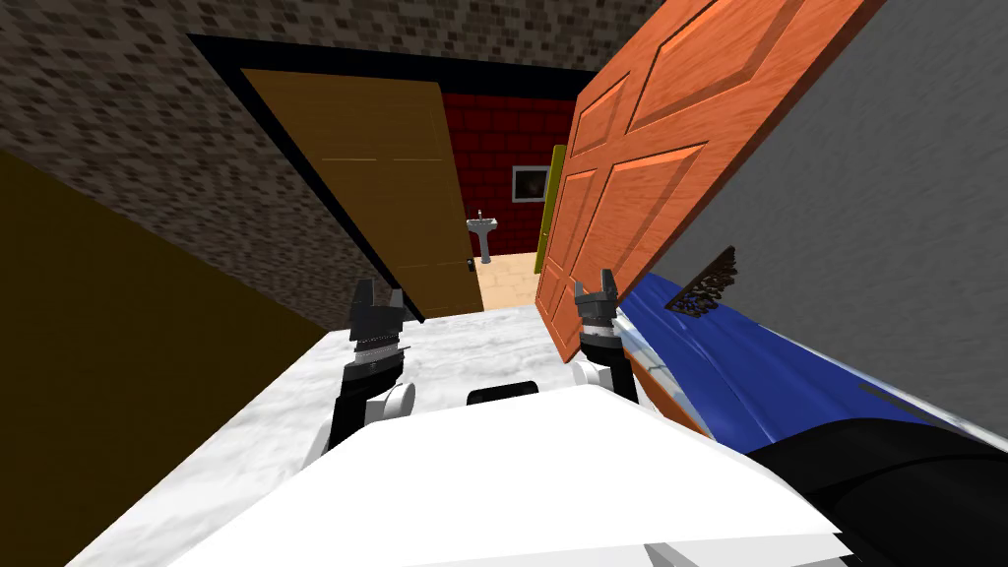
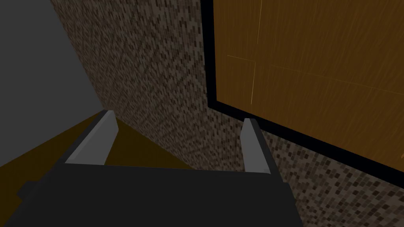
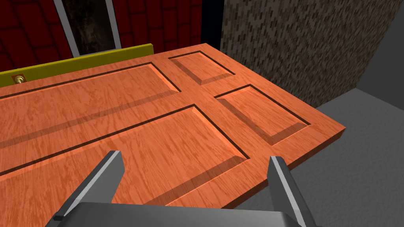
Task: Pull the door open
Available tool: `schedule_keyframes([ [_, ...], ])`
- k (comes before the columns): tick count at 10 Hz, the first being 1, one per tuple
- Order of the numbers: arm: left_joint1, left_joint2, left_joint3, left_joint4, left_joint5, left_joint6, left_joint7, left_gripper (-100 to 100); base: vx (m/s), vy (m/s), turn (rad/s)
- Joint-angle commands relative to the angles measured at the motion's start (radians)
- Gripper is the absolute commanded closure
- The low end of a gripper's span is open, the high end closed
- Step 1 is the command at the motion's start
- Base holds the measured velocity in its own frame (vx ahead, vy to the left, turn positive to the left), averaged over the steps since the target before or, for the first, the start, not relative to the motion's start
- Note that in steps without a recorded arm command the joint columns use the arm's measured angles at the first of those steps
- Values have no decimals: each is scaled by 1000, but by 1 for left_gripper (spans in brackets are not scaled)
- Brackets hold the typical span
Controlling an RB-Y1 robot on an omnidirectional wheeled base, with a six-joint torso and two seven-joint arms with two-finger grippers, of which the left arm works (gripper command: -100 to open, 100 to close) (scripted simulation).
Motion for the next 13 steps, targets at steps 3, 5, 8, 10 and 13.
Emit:
schedule_keyframes([
  [3, -24, 15, 4, 75, 7, -17, 3, -100, 128, -2, -15],
  [5, -38, 21, 6, 118, 11, -27, 5, -100, 152, -17, -14],
  [8, -64, 33, 10, 201, 19, -46, 9, -100, 140, -4, -16],
  [10, -76, 38, 12, 238, 22, -55, 10, -100, 122, -8, -13],
  [13, -96, 46, 15, 301, 28, -69, 13, -100, 95, -12, -13],
])
